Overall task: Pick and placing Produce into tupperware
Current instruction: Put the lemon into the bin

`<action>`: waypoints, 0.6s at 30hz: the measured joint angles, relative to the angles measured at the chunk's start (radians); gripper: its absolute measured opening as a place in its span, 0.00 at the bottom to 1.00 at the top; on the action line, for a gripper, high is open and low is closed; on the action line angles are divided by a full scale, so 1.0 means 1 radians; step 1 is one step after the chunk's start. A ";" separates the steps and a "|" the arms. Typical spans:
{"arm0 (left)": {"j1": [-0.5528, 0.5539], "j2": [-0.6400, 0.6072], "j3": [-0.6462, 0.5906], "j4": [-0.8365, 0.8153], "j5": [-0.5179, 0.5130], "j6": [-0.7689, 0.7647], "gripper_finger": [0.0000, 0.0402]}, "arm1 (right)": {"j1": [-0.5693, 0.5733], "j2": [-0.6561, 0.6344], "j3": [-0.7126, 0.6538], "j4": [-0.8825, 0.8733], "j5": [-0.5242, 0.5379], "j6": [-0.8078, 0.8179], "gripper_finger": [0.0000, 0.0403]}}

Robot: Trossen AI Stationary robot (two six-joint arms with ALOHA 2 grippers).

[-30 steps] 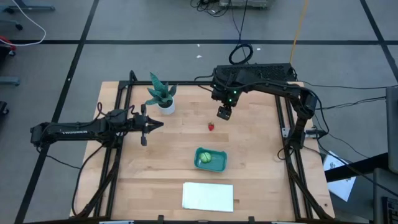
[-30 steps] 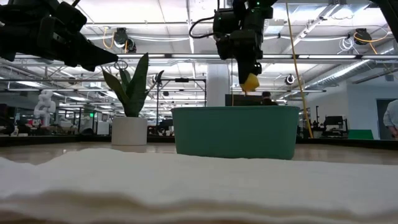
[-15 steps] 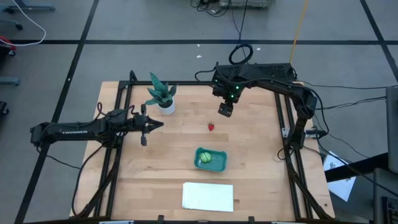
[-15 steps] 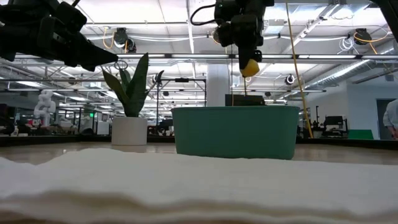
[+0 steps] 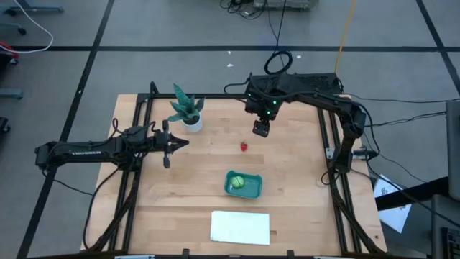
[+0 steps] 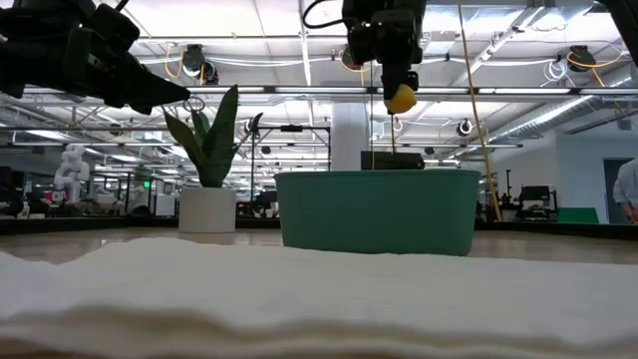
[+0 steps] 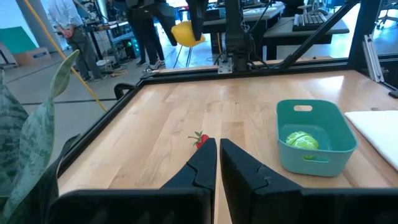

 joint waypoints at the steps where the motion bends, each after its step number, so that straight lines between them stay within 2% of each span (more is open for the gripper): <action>1: 0.000 0.000 0.000 0.000 0.000 0.000 0.06 | 0.004 0.000 0.000 -0.001 0.000 0.000 0.50; 18: 0.000 0.000 0.000 0.000 0.000 -0.001 0.06 | 0.165 0.000 0.000 0.024 -0.003 0.044 0.50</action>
